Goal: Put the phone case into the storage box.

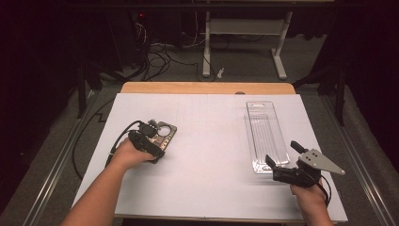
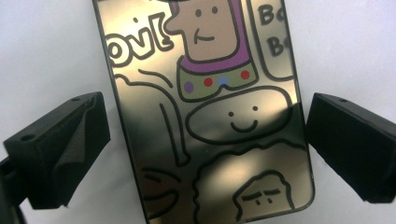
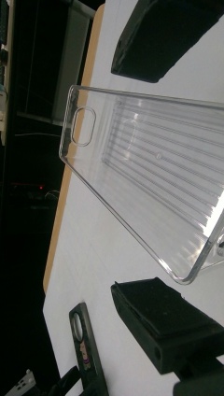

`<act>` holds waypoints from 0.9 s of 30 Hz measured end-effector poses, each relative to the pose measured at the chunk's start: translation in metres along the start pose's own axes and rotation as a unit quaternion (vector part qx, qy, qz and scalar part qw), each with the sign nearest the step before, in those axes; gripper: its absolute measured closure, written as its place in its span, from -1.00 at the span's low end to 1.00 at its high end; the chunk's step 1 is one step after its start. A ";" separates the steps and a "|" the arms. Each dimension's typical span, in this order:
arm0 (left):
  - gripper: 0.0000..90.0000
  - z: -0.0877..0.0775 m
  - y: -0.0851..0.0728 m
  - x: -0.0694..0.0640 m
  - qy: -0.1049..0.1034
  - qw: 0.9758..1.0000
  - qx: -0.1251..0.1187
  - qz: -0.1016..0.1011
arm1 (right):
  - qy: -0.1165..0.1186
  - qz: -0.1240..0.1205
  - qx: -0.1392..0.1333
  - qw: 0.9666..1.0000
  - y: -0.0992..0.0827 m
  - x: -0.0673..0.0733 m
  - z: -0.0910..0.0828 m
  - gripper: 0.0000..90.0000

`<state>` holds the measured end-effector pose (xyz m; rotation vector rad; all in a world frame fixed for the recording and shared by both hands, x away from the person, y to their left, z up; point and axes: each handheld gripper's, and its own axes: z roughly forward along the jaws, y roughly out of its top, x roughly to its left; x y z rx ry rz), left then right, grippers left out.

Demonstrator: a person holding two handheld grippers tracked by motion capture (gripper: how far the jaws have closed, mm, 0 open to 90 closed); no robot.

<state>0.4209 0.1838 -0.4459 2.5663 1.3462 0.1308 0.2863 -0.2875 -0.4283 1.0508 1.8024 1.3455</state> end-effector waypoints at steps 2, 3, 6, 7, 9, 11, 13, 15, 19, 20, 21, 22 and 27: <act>-0.95 0.000 0.003 -0.001 0.002 1.000 0.005 0.004 | 0.000 0.000 0.000 1.000 0.000 0.000 0.000 -0.99; -0.94 0.000 0.004 -0.002 0.002 1.000 0.011 0.006 | 0.000 0.000 0.000 1.000 0.000 0.000 0.000 -0.99; -0.92 0.001 0.008 -0.005 0.011 1.000 0.024 0.010 | 0.000 0.001 0.001 1.000 0.000 0.000 0.000 -0.99; -0.91 0.001 0.009 -0.005 0.013 1.000 0.026 0.008 | 0.000 0.002 0.001 1.000 0.000 0.000 0.000 -0.99; -0.89 0.001 0.011 -0.004 0.015 0.999 0.031 0.007 | 0.001 0.001 0.000 1.000 0.000 0.000 0.000 -0.99; -0.84 0.001 0.012 -0.003 0.016 0.999 0.036 0.004 | 0.001 0.003 0.001 1.000 0.000 0.000 0.000 -0.99; -0.84 0.001 0.013 -0.002 0.013 0.999 0.042 0.000 | 0.000 0.002 -0.001 1.000 0.000 0.000 0.000 -0.99; -0.84 0.002 0.014 -0.002 0.013 0.999 0.045 0.000 | -0.001 0.002 -0.001 1.000 0.000 -0.001 -0.001 -0.99; -0.84 0.002 0.017 -0.002 0.015 0.998 0.056 0.001 | 0.000 0.002 -0.001 1.000 0.000 -0.001 0.000 -0.99; -0.85 0.002 0.017 -0.002 0.014 0.998 0.058 -0.001 | 0.000 0.002 -0.001 1.000 0.000 0.000 -0.001 -0.99; -0.85 0.003 0.017 -0.002 0.013 0.998 0.060 -0.002 | 0.000 0.002 -0.001 1.000 0.000 0.000 -0.001 -0.99; -0.85 0.005 0.017 -0.001 0.009 0.998 0.065 -0.006 | 0.000 0.003 -0.001 1.000 0.000 0.000 -0.001 -0.99; -0.87 0.008 0.018 0.004 -0.006 0.997 0.074 -0.019 | -0.001 0.003 -0.001 1.000 0.000 0.000 -0.001 -0.99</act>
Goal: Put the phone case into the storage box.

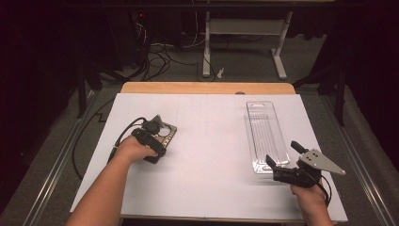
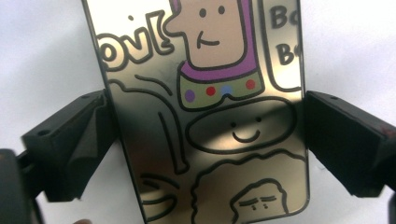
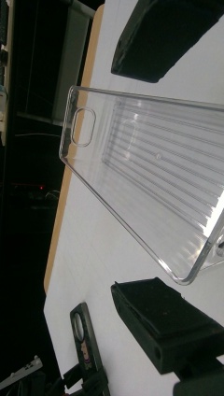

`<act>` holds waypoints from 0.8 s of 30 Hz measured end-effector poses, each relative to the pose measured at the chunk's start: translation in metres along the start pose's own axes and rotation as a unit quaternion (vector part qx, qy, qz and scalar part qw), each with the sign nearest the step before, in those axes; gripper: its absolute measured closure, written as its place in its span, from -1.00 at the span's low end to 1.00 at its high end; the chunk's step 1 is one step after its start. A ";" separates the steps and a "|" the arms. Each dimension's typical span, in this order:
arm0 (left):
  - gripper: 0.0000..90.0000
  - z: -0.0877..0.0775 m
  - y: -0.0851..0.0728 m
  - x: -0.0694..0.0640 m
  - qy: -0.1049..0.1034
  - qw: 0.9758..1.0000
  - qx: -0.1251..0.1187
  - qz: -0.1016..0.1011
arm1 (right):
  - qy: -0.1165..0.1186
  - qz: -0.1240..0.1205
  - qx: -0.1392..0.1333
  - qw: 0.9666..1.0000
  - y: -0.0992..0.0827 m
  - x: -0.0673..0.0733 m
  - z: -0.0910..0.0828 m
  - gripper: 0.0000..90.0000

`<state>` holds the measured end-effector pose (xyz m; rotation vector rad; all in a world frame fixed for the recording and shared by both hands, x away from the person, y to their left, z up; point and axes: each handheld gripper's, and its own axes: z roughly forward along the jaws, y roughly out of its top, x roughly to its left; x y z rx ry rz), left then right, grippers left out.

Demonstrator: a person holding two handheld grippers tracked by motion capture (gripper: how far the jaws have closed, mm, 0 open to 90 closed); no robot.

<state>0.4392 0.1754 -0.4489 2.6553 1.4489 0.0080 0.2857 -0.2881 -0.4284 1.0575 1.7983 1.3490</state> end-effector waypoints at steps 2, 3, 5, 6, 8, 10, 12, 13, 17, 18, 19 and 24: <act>-0.87 0.001 0.000 0.000 -0.002 1.000 0.001 0.000 | 0.001 0.000 0.000 1.000 0.000 0.000 0.000 -0.99; -0.87 0.001 0.000 0.001 -0.003 1.000 0.001 0.000 | 0.001 0.000 0.001 1.000 0.000 0.000 0.000 -0.99; -0.88 0.001 0.001 0.001 -0.003 1.000 0.002 0.001 | 0.002 -0.001 0.001 1.000 0.000 0.000 0.000 -0.99; -0.89 0.002 0.001 0.001 -0.004 1.000 0.004 0.001 | 0.003 -0.004 0.001 1.000 0.000 0.000 0.001 -0.99; -0.89 0.002 0.001 0.002 -0.005 1.000 0.003 0.003 | 0.003 -0.003 0.001 1.000 0.000 0.001 0.001 -0.99; -0.90 0.002 0.002 0.002 -0.005 1.000 0.003 0.004 | 0.003 -0.002 0.001 1.000 0.000 0.002 0.001 -0.99; -0.90 0.003 0.002 0.002 -0.005 1.000 0.003 0.004 | 0.003 -0.004 0.000 1.000 0.000 0.002 0.002 -0.99; -0.90 0.003 0.001 0.002 -0.006 1.000 0.003 0.005 | 0.003 -0.005 0.001 1.000 0.000 0.003 0.002 -0.99; -0.87 0.002 0.001 0.002 -0.007 1.000 0.001 0.003 | 0.003 -0.003 0.000 1.000 0.000 0.002 0.001 -0.99; -0.86 0.002 0.001 0.002 -0.006 1.000 0.000 0.003 | 0.003 -0.003 0.000 1.000 0.001 0.002 0.001 -0.99; -0.84 0.002 0.001 0.002 -0.006 1.000 0.000 0.003 | 0.003 -0.004 -0.001 1.000 0.001 0.002 0.001 -0.99; -0.78 0.000 0.001 0.003 -0.007 1.000 -0.001 0.001 | 0.003 -0.004 0.000 1.000 0.000 0.002 0.001 -0.99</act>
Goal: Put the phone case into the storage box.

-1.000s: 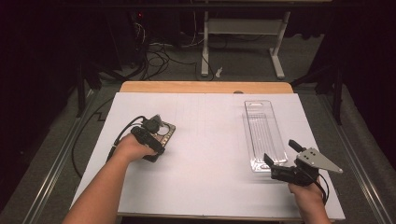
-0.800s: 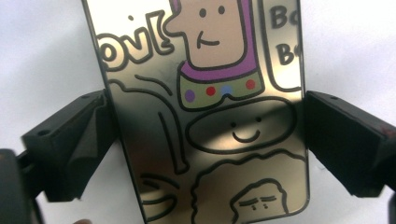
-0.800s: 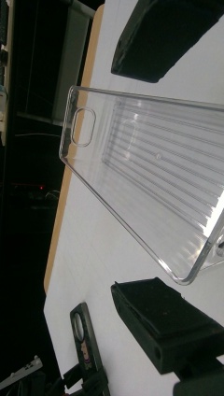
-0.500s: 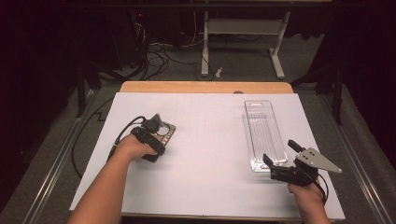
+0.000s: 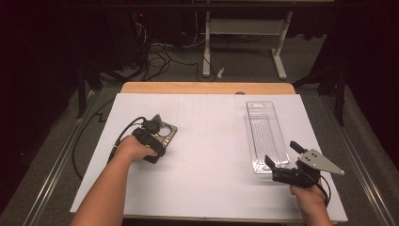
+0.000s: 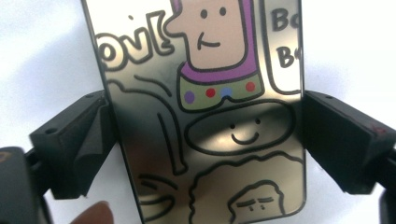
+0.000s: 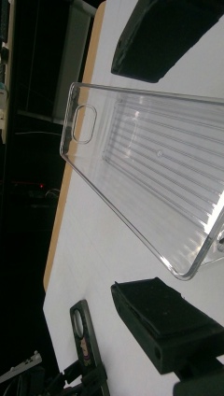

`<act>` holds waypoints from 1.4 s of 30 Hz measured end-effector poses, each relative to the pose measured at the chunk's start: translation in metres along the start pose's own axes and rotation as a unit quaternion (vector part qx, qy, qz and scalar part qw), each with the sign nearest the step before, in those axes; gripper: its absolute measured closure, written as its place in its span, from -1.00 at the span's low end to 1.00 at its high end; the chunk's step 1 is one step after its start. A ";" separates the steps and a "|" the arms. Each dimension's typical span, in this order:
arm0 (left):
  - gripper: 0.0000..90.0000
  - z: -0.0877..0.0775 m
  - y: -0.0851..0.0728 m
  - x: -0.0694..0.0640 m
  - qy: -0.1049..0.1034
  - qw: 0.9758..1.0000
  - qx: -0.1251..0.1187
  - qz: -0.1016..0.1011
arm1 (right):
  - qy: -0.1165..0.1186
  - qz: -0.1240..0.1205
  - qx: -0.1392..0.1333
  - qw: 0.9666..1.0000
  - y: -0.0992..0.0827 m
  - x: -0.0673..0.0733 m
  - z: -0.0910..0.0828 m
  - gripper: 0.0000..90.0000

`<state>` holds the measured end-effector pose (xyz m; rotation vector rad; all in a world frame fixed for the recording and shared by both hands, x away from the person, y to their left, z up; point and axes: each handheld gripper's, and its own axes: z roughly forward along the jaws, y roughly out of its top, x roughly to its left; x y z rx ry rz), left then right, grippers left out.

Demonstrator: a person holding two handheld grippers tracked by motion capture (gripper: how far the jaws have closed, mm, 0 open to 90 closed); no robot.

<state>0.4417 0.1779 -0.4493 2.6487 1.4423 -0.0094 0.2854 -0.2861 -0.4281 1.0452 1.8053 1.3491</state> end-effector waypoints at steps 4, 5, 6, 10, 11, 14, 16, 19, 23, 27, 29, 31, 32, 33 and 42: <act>-0.76 -0.001 -0.001 0.000 0.001 1.000 -0.003 0.000 | -0.001 0.001 -0.001 1.000 0.000 -0.001 0.000 -0.99; -0.75 -0.001 -0.001 0.000 0.000 1.000 -0.003 0.000 | -0.001 0.000 -0.001 1.000 0.000 -0.001 0.000 -0.99; -0.75 -0.001 -0.001 0.000 0.001 1.000 -0.004 0.001 | -0.001 0.001 -0.001 1.000 0.000 -0.001 0.000 -0.99; -0.74 -0.003 -0.004 0.002 -0.004 1.000 -0.013 0.006 | -0.002 0.005 -0.001 1.000 0.000 -0.001 -0.001 -0.99; -0.74 -0.003 -0.005 0.002 -0.004 1.000 -0.017 0.006 | -0.003 0.006 -0.001 1.000 0.000 -0.002 -0.001 -0.99; -0.73 -0.003 -0.007 0.002 -0.004 1.000 -0.023 0.009 | -0.003 0.006 -0.001 1.000 -0.001 -0.002 -0.001 -0.99; -0.73 -0.004 -0.008 0.002 -0.005 0.999 -0.030 0.010 | -0.004 0.006 -0.001 1.000 -0.001 -0.003 -0.001 -0.99; -0.72 -0.005 -0.010 0.001 -0.008 0.999 -0.044 0.012 | -0.003 0.006 -0.001 1.000 -0.001 -0.002 -0.001 -0.99; -0.72 -0.008 -0.011 -0.003 -0.008 0.998 -0.057 0.021 | -0.003 0.006 -0.001 1.000 -0.001 -0.003 -0.001 -0.99; -0.72 -0.011 -0.013 -0.005 -0.014 0.997 -0.071 0.024 | -0.003 0.006 -0.001 1.000 -0.001 -0.003 -0.001 -0.99; -0.72 -0.012 -0.014 -0.004 -0.018 0.996 -0.081 0.023 | -0.003 0.007 -0.001 1.000 -0.001 -0.003 -0.001 -0.99; -0.72 -0.014 -0.016 -0.005 -0.024 0.995 -0.090 0.024 | -0.003 0.008 -0.001 1.000 -0.001 -0.003 -0.001 -0.99; -0.72 -0.014 -0.017 -0.006 -0.025 0.995 -0.095 0.022 | -0.004 0.008 -0.001 1.000 -0.001 -0.003 -0.001 -0.99; -0.72 -0.015 -0.018 -0.006 -0.023 0.994 -0.103 0.023 | -0.004 0.008 -0.001 1.000 -0.001 -0.003 -0.001 -0.99; -0.72 -0.014 -0.033 -0.011 -0.035 0.988 -0.152 0.020 | -0.005 0.005 -0.002 1.000 0.000 -0.002 -0.002 -0.99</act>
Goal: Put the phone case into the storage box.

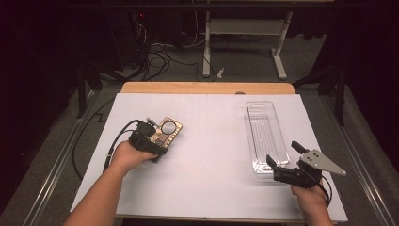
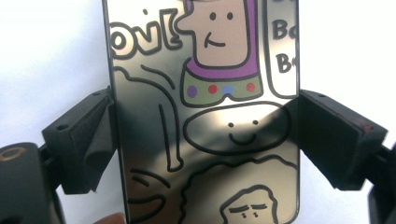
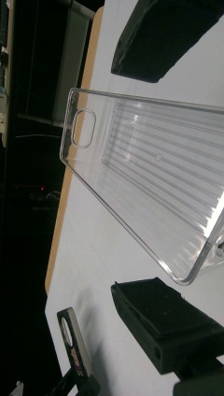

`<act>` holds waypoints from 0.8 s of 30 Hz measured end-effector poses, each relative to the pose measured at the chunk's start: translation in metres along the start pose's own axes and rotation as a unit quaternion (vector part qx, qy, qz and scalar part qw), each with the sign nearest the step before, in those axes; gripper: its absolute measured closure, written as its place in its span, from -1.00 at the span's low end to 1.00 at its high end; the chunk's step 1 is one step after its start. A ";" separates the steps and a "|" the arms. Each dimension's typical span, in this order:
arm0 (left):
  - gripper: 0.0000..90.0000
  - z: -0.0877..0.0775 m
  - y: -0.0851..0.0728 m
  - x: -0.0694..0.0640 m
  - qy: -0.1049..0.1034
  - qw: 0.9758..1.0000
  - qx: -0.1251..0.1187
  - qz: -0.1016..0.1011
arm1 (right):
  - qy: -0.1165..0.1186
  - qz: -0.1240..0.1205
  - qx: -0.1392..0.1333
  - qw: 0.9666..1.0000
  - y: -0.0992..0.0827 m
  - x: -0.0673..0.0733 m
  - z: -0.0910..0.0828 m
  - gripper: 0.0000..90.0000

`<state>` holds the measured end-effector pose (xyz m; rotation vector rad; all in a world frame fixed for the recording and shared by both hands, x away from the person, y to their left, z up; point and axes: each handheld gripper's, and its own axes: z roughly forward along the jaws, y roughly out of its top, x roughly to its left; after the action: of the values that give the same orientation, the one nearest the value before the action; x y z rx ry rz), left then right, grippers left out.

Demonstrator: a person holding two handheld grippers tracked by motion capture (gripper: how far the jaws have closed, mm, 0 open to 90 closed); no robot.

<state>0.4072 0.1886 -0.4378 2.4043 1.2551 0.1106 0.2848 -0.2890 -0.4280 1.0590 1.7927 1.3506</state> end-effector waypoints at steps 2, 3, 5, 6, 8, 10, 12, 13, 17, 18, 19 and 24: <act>-0.71 -0.001 -0.004 -0.001 -0.005 1.000 -0.014 -0.001 | 0.000 0.000 0.000 1.000 0.000 0.000 0.000 -0.99; -0.71 -0.002 -0.005 -0.002 -0.004 1.000 -0.018 0.001 | 0.000 0.000 0.000 1.000 0.000 0.000 0.000 -0.99; -0.71 -0.003 -0.009 -0.003 -0.011 1.000 -0.029 0.002 | 0.000 0.000 0.000 1.000 0.000 0.000 0.000 -0.99; -0.71 -0.003 -0.011 -0.003 -0.011 0.999 -0.036 -0.001 | 0.000 0.000 0.000 1.000 0.000 0.000 0.000 -0.99; -0.71 -0.004 -0.014 -0.004 -0.017 0.999 -0.046 -0.002 | 0.000 0.000 0.000 1.000 0.000 0.000 0.000 -0.99; -0.71 -0.007 -0.019 -0.005 -0.013 0.998 -0.068 -0.004 | 0.000 0.000 0.000 1.000 0.000 0.000 0.000 -0.99; -0.71 -0.008 -0.023 -0.007 -0.015 0.997 -0.080 -0.006 | 0.000 0.000 0.000 1.000 0.000 0.001 0.000 -0.99; -0.71 -0.009 -0.025 -0.008 -0.015 0.996 -0.084 -0.004 | 0.000 0.000 0.000 1.000 0.000 0.001 0.000 -0.99; -0.71 -0.011 -0.033 -0.010 -0.022 0.994 -0.105 -0.010 | 0.000 -0.001 0.000 1.000 0.000 0.001 0.000 -0.99; -0.71 -0.011 -0.035 -0.010 -0.018 0.994 -0.111 -0.010 | 0.000 -0.001 0.000 1.000 0.000 0.001 0.000 -0.99; -0.71 -0.012 -0.037 -0.010 -0.022 0.993 -0.116 -0.012 | 0.000 -0.002 -0.001 1.000 0.000 0.001 0.000 -0.99; -0.71 -0.014 -0.047 -0.014 -0.021 0.989 -0.144 -0.016 | -0.001 -0.001 -0.002 1.000 0.000 0.001 -0.001 -0.99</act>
<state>0.3599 0.2057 -0.4424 2.1276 1.1707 0.2164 0.2838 -0.2884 -0.4274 1.0548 1.7888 1.3518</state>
